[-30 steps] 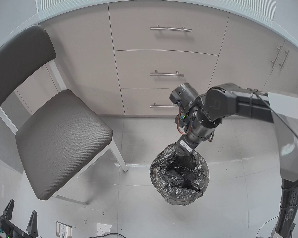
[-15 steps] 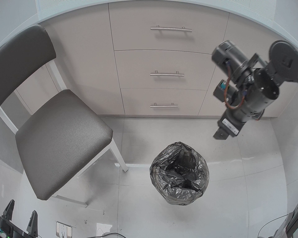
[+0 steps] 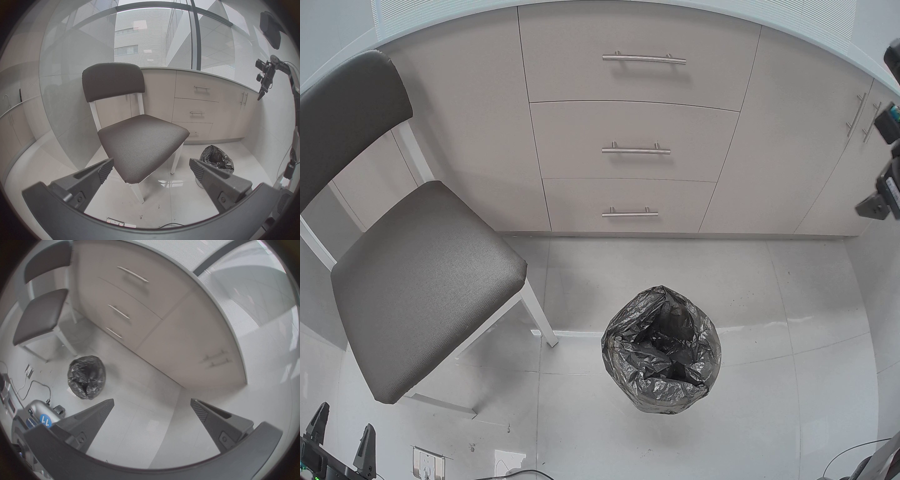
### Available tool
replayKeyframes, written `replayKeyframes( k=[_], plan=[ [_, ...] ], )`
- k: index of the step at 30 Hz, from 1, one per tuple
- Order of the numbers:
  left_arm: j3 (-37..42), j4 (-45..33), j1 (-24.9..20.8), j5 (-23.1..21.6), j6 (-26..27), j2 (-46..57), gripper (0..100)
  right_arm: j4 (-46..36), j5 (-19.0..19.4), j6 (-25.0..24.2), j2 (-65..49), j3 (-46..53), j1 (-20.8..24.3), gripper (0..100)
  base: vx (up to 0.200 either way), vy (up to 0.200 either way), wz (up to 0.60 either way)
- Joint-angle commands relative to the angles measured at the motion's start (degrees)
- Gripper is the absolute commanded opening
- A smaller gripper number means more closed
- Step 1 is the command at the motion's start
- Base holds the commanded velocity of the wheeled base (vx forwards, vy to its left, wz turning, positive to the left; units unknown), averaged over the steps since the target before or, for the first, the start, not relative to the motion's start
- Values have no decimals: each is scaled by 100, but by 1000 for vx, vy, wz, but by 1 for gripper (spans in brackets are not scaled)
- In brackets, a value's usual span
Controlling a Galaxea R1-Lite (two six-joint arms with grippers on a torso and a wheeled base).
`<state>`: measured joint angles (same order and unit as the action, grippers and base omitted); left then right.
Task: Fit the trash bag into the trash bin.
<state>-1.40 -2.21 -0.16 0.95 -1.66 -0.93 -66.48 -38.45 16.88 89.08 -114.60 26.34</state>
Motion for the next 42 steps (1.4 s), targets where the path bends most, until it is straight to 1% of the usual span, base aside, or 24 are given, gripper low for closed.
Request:
replayKeyframes(
  k=[1,2,3,4,5,6,7,8,10,11,12,14,16,19,22,24,26,29,34,36,37,38,40,42],
  plan=[
    [0,1,-2,2,8,84,100,-709,945,192,-2166,1,-2204,100,0,0,0],
    [0,1,-2,2,8,84,100,-735,1006,201,-2246,1,-2274,100,0,0,0],
    [0,1,-2,2,8,84,100,-867,1375,210,-2694,1,-2617,100,0,0,0],
    [0,1,-2,2,8,84,100,-937,1648,210,-3010,1,-2757,100,0,0,0],
    [0,1,-2,2,8,84,100,-937,1648,210,-3010,1,-2757,100,0,0,0],
    [0,1,-2,2,8,84,100,-1060,2105,201,-3643,1,-2916,100,0,0,0],
    [0,1,-2,2,8,84,100,-1060,2105,201,-3643,1,-2916,100,0,0,0],
    [0,1,-2,2,8,84,100,-1096,2439,192,-4373,1,-3065,100,0,0,0],
    [0,1,-2,2,8,84,100,-1025,2632,192,-4997,1,-3214,100,0,0,0],
    [0,1,-2,2,8,84,100,-999,2667,184,-5128,1,-3232,100,0,0,0],
    [0,1,-2,2,8,84,100,-911,2808,184,-5550,1,-3267,100,0,0,0],
    [0,1,-2,2,8,84,100,-770,3045,192,-6042,1,-3285,100,0,0,0],
    [0,1,-2,2,8,84,100,-568,3177,210,-6543,1,-3285,100,0,0,0],
    [0,1,-2,2,8,84,100,-305,3195,228,-7176,1,-3285,100,0,0,0],
    [0,1,-2,2,8,84,100,-59,3212,245,-7651,1,-3285,100,0,0,0],
    [0,1,-2,2,8,84,100,12,3265,272,-7765,1,-3267,100,0,0,0],
    [0,1,-2,2,8,84,100,196,3564,298,-8064,105,-3179,100,0,0,0],
    [8,1,-2,2,8,84,100,258,3871,316,-8336,430,-2977,100,0,0,0],
    [0,1,-2,2,8,84,100,91,3915,272,-8512,562,-2854,100,0,0,0],
    [0,1,-2,2,8,84,100,126,3977,289,-8723,773,-2626,100,0,0,0],
    [0,1,-2,2,8,84,100,117,4021,307,-8820,896,-2608,100,0,0,0],
    [8,1,-2,2,16,84,100,117,4153,298,-8908,1116,-2626,100,0,0,0],
    [0,1,-2,2,8,84,100,-102,4451,236,-8908,1160,-2634,100,0,0,0],
    [0,1,-2,2,8,84,100,-164,4627,157,-8908,1256,-2617,100,0,0,0]
  ],
)
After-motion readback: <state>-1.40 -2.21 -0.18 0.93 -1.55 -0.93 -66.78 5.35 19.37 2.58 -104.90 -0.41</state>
